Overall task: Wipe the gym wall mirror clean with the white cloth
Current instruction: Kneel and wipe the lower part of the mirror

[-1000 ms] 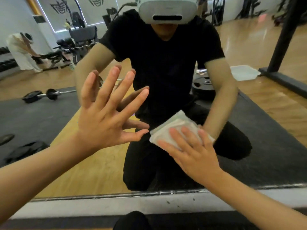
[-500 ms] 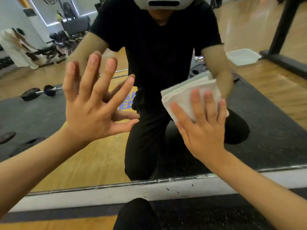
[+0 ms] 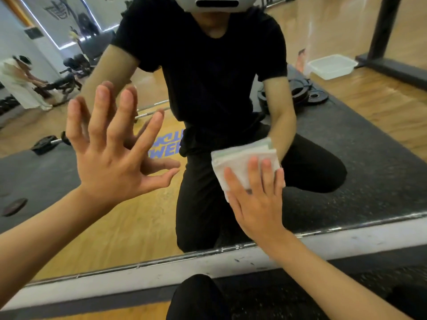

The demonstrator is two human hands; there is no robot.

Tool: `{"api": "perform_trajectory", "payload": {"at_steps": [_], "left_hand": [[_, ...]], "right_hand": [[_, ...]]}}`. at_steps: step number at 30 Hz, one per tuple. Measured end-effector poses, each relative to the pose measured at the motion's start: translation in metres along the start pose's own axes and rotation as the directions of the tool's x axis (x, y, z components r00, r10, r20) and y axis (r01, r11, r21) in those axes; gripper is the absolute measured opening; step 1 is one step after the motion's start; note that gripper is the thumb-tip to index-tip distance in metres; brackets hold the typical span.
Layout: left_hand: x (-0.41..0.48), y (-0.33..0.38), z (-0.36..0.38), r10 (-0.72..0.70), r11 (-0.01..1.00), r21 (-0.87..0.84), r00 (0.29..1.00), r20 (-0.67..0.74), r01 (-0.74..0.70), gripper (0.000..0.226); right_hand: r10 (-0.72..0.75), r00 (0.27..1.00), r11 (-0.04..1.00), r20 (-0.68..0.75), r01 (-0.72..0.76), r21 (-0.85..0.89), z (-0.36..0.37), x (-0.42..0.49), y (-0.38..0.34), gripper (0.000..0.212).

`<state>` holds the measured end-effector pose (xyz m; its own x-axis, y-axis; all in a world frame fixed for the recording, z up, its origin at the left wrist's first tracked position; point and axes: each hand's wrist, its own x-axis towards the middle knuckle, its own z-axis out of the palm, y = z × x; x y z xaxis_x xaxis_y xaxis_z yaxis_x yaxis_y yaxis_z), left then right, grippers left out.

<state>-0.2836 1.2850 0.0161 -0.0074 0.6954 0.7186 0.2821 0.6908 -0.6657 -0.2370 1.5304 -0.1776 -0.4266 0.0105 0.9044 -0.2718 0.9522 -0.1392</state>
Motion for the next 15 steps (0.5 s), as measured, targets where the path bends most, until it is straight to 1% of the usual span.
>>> {"api": "perform_trajectory", "payload": {"at_steps": [1, 2, 3, 4, 5, 6, 7, 8, 9, 10, 11, 12, 13, 14, 15], "left_hand": [[0.000, 0.000, 0.000, 0.005, 1.000, -0.001, 1.000, 0.004, -0.005, 0.096], [0.001, 0.000, -0.001, 0.011, 1.000, 0.000, 1.000, 0.007, -0.011, 0.097], [0.001, -0.001, -0.001, 0.014, 1.000, 0.000, 1.000, 0.012, -0.014, 0.098], [0.001, -0.001, -0.002, 0.014, 1.000, -0.001, 1.000, 0.017, -0.014, 0.099], [0.001, -0.002, -0.002, 0.010, 1.000, -0.002, 1.000, 0.020, -0.010, 0.100], [0.000, -0.002, -0.003, 0.004, 1.000, -0.005, 1.000, 0.024, -0.004, 0.100], [-0.001, -0.002, -0.003, -0.001, 1.000, -0.009, 1.000, 0.028, 0.002, 0.101], [-0.001, -0.002, -0.002, -0.004, 1.000, -0.012, 0.999, 0.033, 0.005, 0.101], [-0.001, -0.001, -0.002, -0.007, 1.000, -0.019, 0.999, 0.044, 0.008, 0.102], [-0.002, -0.001, -0.001, -0.012, 0.999, -0.033, 0.998, 0.058, 0.014, 0.102], [-0.002, 0.000, -0.001, -0.015, 0.999, -0.045, 0.998, 0.068, 0.018, 0.102], [-0.002, 0.000, 0.000, -0.016, 0.999, -0.050, 0.997, 0.072, 0.020, 0.102], [-0.001, -0.001, 0.000, -0.011, 0.999, -0.047, 0.997, 0.071, 0.014, 0.102], [-0.002, 0.000, 0.000, -0.002, 1.000, -0.031, 0.998, 0.064, 0.004, 0.103], [-0.002, 0.000, 0.001, 0.004, 1.000, -0.013, 0.999, 0.047, -0.003, 0.102]], "right_hand": [[-0.003, 0.999, 1.000, -0.043, 0.002, -0.003, -0.001, 0.011, -0.001, 0.067], [0.006, 0.999, 1.000, -0.052, -0.005, 0.006, 0.001, 0.009, 0.001, 0.066], [0.051, 0.998, 0.998, -0.029, -0.050, 0.026, 0.004, -0.006, 0.004, 0.063], [0.149, 0.989, 0.987, 0.018, -0.150, 0.055, 0.008, -0.030, 0.006, 0.061], [0.289, 0.954, 0.952, 0.078, -0.295, 0.087, 0.011, -0.058, 0.005, 0.060], [0.450, 0.882, 0.875, 0.141, -0.467, 0.129, 0.013, -0.087, 0.001, 0.061], [0.604, 0.773, 0.749, 0.191, -0.633, 0.193, 0.013, -0.110, -0.005, 0.063], [0.728, 0.646, 0.593, 0.231, -0.762, 0.260, 0.012, -0.122, -0.011, 0.064], [0.811, 0.522, 0.438, 0.265, -0.842, 0.315, 0.011, -0.123, -0.018, 0.064], [0.867, 0.407, 0.294, 0.288, -0.884, 0.365, 0.007, -0.117, -0.025, 0.065], [0.907, 0.297, 0.159, 0.298, -0.898, 0.411, 0.007, -0.105, -0.030, 0.066], [0.931, 0.205, 0.050, 0.302, -0.892, 0.450, 0.008, -0.090, -0.034, 0.066], [0.944, 0.129, -0.038, 0.305, -0.873, 0.486, 0.006, -0.070, -0.035, 0.065], [0.952, 0.094, -0.076, 0.293, -0.851, 0.520, 0.001, -0.045, -0.036, 0.067], [0.959, 0.146, -0.017, 0.245, -0.828, 0.560, -0.005, -0.017, -0.038, 0.067]]}}
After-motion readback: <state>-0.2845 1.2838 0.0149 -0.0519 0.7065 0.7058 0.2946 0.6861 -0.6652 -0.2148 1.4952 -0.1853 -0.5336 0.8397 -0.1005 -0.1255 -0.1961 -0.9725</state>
